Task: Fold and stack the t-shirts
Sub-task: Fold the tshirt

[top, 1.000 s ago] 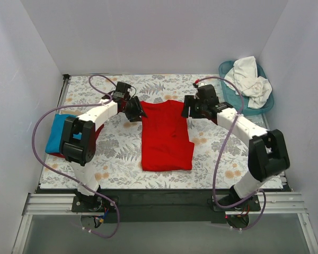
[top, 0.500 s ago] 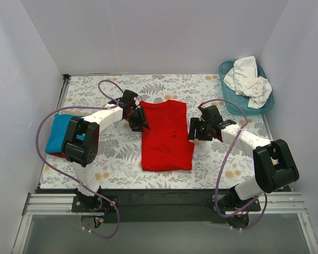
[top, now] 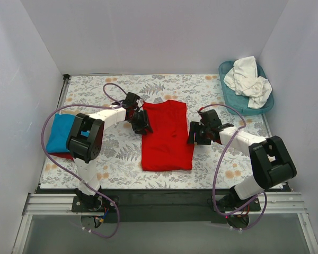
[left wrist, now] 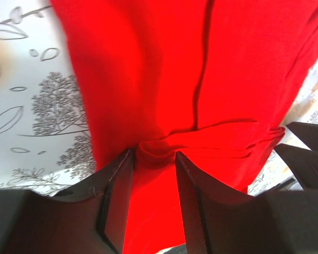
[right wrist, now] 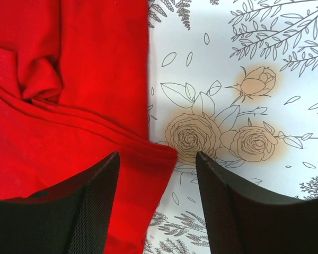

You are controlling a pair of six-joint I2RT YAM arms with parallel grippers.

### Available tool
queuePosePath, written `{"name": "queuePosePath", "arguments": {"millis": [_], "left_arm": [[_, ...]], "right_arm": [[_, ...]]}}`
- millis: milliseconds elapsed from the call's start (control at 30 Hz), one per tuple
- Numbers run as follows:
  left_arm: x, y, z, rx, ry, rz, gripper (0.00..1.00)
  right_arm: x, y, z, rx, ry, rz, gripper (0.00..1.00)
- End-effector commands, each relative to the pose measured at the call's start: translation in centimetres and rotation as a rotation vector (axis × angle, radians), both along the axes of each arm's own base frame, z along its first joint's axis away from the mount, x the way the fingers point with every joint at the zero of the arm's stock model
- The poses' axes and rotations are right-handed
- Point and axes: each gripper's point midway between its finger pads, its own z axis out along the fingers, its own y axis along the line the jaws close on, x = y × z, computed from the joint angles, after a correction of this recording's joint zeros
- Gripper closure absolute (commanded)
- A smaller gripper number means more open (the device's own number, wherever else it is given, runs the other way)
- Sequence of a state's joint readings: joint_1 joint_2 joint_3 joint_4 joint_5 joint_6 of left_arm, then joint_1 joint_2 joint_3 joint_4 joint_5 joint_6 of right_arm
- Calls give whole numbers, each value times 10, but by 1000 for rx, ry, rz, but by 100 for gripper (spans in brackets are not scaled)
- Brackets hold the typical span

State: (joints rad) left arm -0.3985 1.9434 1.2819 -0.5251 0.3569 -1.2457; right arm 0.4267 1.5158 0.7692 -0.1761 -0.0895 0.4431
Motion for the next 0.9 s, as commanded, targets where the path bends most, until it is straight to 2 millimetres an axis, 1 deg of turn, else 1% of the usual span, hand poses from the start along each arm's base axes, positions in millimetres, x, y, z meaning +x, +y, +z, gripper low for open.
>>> {"name": "queuePosePath", "arguments": {"millis": [0, 67, 100, 167, 233, 467, 600, 667, 700, 733, 833, 867], "left_arm": [[-1, -9, 14, -47, -36, -30, 64], [-2, -9, 13, -50, -32, -33, 67], [-3, -10, 12, -51, -25, -34, 68], [-5, -9, 11, -49, -22, -33, 71], [-7, -7, 9, -41, -16, -29, 71], [-8, -3, 8, -21, -17, -23, 72], [-9, -4, 8, -24, -14, -26, 73], [-9, -3, 8, -25, -13, -25, 76], [-9, -3, 8, -25, -13, -25, 77], [-9, -4, 8, -24, -13, -24, 80], [-9, -3, 7, -25, -8, -21, 82], [-10, -4, 6, -27, -7, -22, 85]], "right_arm": [[-4, 5, -7, 26, 17, 3, 35], [-6, 6, -8, 31, 20, 1, 39], [-6, 7, -8, 36, 21, 4, 42], [-9, 8, -10, 40, 31, 2, 44], [-12, 10, -9, 50, 35, 7, 44], [-23, 8, -11, 50, 53, 4, 44], [-28, -6, -14, 0, 55, -45, 41], [-31, -11, -16, -14, 52, -66, 39], [-32, -11, -16, -10, 55, -74, 38], [-33, -11, -16, -6, 60, -80, 38], [-32, -9, -16, 1, 63, -85, 42], [-31, -7, -15, 3, 59, -83, 44]]}}
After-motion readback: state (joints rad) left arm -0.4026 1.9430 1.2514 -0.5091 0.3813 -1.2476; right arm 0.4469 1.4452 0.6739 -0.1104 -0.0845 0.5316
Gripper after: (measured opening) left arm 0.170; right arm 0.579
